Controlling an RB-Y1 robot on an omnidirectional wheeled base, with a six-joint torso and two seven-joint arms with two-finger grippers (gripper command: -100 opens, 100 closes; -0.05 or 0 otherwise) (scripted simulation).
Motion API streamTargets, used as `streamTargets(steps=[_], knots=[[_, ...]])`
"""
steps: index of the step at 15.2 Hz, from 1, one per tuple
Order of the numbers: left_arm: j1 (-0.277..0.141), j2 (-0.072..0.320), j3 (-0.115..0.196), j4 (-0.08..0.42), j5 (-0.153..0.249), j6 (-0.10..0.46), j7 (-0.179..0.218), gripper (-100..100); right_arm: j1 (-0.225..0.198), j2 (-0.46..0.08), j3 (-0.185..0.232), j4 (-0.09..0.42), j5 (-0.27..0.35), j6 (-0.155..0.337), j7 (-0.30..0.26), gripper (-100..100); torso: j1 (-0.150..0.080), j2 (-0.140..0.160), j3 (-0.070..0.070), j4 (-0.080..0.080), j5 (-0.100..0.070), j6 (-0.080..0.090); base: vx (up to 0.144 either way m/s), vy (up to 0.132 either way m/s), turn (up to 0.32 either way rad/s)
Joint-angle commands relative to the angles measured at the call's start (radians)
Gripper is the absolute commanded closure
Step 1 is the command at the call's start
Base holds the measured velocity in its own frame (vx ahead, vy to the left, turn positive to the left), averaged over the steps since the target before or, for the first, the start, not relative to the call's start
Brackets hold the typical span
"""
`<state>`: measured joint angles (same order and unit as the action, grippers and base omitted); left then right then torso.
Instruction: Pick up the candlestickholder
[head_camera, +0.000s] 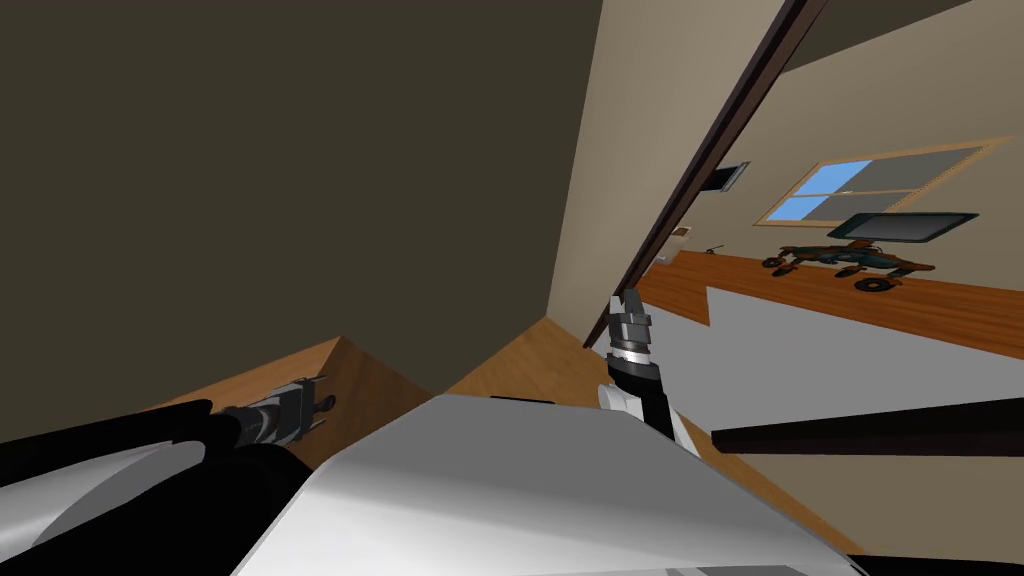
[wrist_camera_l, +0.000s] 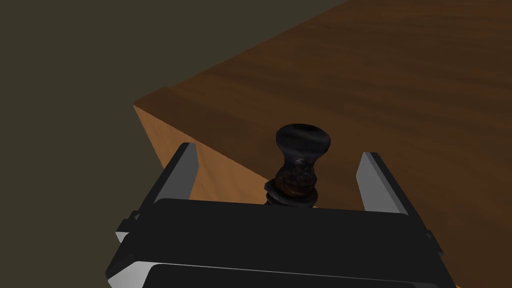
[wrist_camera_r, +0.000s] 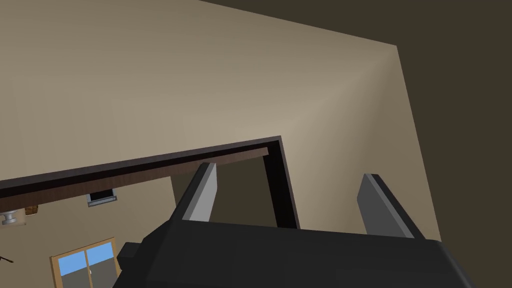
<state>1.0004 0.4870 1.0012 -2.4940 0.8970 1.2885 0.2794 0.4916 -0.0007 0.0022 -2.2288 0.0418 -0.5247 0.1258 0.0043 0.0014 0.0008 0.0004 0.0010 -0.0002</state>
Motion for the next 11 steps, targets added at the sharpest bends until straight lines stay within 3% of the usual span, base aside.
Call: streamTargets(steps=[1, 5, 7, 10, 11], knots=[[0.014, 0.002, 0.019, -0.027, 0.013, 0.039, 0.003, -100, 0.000, 0.000, 0.000, 0.000, 0.000, 0.000, 0.000, 0, 0.000, 0.000, 0.000, 0.000, 0.000, 0.000, -0.010, 0.059, -0.038], [0.043, 0.001, 0.051, -0.096, 0.026, 0.096, 0.007, -100, 0.000, 0.000, 0.000, 0.000, 0.000, 0.000, 0.000, 0, 0.005, 0.003, 0.002, 0.001, 0.001, 0.000, -0.060, 0.135, -0.015], [0.030, 0.002, 0.028, -0.053, 0.004, 0.070, -0.009, -100, 0.000, 0.000, 0.000, 0.000, 0.000, 0.000, 0.000, 0, 0.005, 0.004, 0.002, 0.001, 0.001, 0.000, -0.027, 0.064, -0.019], [0.019, 0.002, 0.001, -0.010, -0.029, 0.047, -0.030, -100, 0.000, 0.000, 0.000, 0.000, 0.000, 0.000, 0.000, 0, -0.005, -0.002, -0.001, 0.000, -0.001, 0.000, 0.038, -0.041, -0.059], [0.023, 0.004, 0.012, -0.025, -0.015, 0.058, -0.021, -100, 0.000, 0.000, 0.000, 0.000, 0.000, 0.000, 0.000, 0, -0.007, -0.003, -0.002, -0.001, -0.001, 0.000, 0.032, -0.031, -0.009]])
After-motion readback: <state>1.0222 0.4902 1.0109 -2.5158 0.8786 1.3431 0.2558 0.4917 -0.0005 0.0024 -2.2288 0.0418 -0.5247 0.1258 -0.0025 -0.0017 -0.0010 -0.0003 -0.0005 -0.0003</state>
